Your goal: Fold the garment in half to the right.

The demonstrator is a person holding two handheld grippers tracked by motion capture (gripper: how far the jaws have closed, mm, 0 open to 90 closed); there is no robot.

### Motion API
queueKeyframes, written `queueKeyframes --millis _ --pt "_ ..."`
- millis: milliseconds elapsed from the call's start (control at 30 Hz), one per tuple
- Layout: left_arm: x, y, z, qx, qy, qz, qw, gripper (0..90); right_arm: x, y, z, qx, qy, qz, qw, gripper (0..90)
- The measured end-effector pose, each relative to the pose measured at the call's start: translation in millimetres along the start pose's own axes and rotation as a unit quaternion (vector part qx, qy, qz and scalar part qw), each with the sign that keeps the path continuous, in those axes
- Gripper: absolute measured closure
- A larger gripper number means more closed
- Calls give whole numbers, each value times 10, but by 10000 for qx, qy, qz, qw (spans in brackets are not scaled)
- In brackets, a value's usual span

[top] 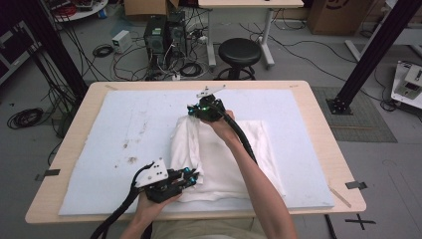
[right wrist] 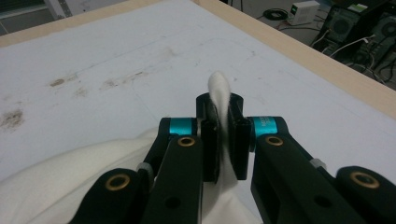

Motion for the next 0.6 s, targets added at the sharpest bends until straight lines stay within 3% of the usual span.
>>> queueKeyframes --millis 300,600 --pt "-233 81 -76 -66 -178 28 9998 831 250 -118 -213 -123 -170 -56 9998 872" --pt "-496 136 -160 -181 -284 219 9992 831 427 -240 -381 -238 -275 -49 9993 871"
Point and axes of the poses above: each handheld gripper's, and its own axes: x roughly backward along the jaws, y roughly out of its top, z roughly to its left, the point moved 3 cm from there along -x, roughly forward along the jaws, and after that the axes turned 4 degrees about -x, right-handed, at the moved point
